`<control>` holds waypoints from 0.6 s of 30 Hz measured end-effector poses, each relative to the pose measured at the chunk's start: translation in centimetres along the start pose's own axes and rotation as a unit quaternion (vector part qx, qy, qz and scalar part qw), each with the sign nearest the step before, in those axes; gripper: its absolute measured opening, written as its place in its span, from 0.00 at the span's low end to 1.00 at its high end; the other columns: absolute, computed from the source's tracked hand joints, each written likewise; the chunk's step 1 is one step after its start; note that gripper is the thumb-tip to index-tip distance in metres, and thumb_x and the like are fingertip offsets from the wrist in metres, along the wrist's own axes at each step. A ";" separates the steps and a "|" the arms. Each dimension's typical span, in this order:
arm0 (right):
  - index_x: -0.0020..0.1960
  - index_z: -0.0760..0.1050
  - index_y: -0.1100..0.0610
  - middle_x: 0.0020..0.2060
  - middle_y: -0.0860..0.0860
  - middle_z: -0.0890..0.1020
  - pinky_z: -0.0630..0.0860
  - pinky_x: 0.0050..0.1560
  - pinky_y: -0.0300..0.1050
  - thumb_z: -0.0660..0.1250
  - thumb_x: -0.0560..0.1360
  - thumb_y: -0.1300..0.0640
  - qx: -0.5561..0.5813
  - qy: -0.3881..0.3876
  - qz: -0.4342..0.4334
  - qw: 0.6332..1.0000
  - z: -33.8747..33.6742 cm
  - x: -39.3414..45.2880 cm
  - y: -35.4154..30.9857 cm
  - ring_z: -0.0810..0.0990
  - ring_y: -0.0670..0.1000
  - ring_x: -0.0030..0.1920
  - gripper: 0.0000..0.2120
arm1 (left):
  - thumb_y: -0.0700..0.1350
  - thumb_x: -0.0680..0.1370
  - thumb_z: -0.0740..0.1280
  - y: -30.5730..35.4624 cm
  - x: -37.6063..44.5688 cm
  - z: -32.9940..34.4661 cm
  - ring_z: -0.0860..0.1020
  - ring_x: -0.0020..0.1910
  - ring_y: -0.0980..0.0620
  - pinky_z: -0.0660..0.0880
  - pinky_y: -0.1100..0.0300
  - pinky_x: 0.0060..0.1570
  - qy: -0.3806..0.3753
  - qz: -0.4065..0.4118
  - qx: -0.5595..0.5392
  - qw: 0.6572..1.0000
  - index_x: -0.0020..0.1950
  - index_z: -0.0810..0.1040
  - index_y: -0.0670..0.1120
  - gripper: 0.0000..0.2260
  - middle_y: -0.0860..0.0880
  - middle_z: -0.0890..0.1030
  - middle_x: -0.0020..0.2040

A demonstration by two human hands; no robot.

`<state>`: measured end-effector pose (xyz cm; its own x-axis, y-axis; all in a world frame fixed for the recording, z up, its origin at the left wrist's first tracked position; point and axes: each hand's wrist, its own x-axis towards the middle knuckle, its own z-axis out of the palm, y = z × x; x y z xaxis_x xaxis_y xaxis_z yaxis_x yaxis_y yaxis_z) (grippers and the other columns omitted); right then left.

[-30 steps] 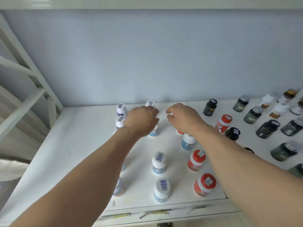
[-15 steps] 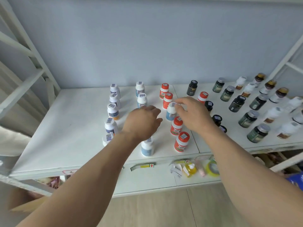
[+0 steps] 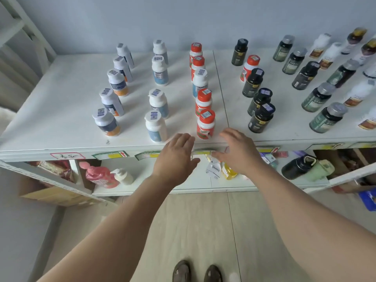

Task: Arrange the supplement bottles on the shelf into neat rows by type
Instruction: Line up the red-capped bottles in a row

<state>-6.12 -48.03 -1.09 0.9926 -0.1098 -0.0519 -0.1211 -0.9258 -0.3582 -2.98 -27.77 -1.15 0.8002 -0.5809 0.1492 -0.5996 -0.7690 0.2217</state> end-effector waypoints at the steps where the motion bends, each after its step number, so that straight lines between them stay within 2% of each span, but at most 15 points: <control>1: 0.70 0.71 0.55 0.72 0.52 0.69 0.61 0.67 0.47 0.71 0.72 0.41 -0.017 0.012 -0.006 1.000 0.9 0.4 0.4 0.66 0.54 0.71 0.31 | 0.50 0.71 0.74 -0.2 0.3 1.0 0.72 0.65 0.41 0.70 0.49 0.64 0.002 0.000 0.012 1.000 0.67 0.73 0.39 0.28 0.42 0.76 0.64; 4: 0.64 0.76 0.54 0.68 0.52 0.74 0.63 0.63 0.49 0.75 0.68 0.42 -0.016 0.090 -0.017 0.996 3.1 1.0 1.3 0.71 0.57 0.67 0.30 | 0.49 0.72 0.73 -1.0 1.3 3.4 0.71 0.67 0.41 0.68 0.49 0.66 0.027 -0.005 0.019 0.999 0.67 0.73 0.39 0.27 0.42 0.74 0.66; 7: 0.62 0.77 0.53 0.66 0.51 0.75 0.64 0.61 0.49 0.76 0.67 0.44 -0.008 0.150 -0.024 0.988 4.7 1.1 1.9 0.72 0.57 0.64 0.27 | 0.46 0.72 0.72 -1.9 1.5 4.8 0.73 0.64 0.41 0.70 0.49 0.63 0.075 0.003 0.009 0.997 0.64 0.76 0.39 0.23 0.42 0.76 0.64; 11: 0.63 0.76 0.52 0.66 0.50 0.75 0.62 0.62 0.48 0.74 0.68 0.44 -0.005 0.166 -0.030 0.986 5.2 1.2 2.3 0.71 0.56 0.64 0.25 | 0.42 0.72 0.73 -2.6 1.4 5.7 0.75 0.61 0.41 0.73 0.49 0.59 0.125 0.028 0.009 0.992 0.61 0.77 0.39 0.19 0.42 0.79 0.61; 18: 0.62 0.77 0.53 0.66 0.51 0.75 0.62 0.61 0.47 0.75 0.69 0.46 0.004 0.171 -0.031 0.985 5.1 1.2 2.1 0.72 0.57 0.63 0.25 | 0.42 0.73 0.72 -2.7 1.4 5.8 0.76 0.61 0.40 0.73 0.49 0.60 0.131 0.025 0.001 0.991 0.62 0.78 0.39 0.18 0.42 0.79 0.62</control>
<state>-5.26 -48.27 -6.67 0.9429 -0.1698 0.2867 -0.0589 -0.9318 -0.3583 -0.28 -28.07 -7.12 0.7461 -0.5289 0.4043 -0.6379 -0.7419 0.2065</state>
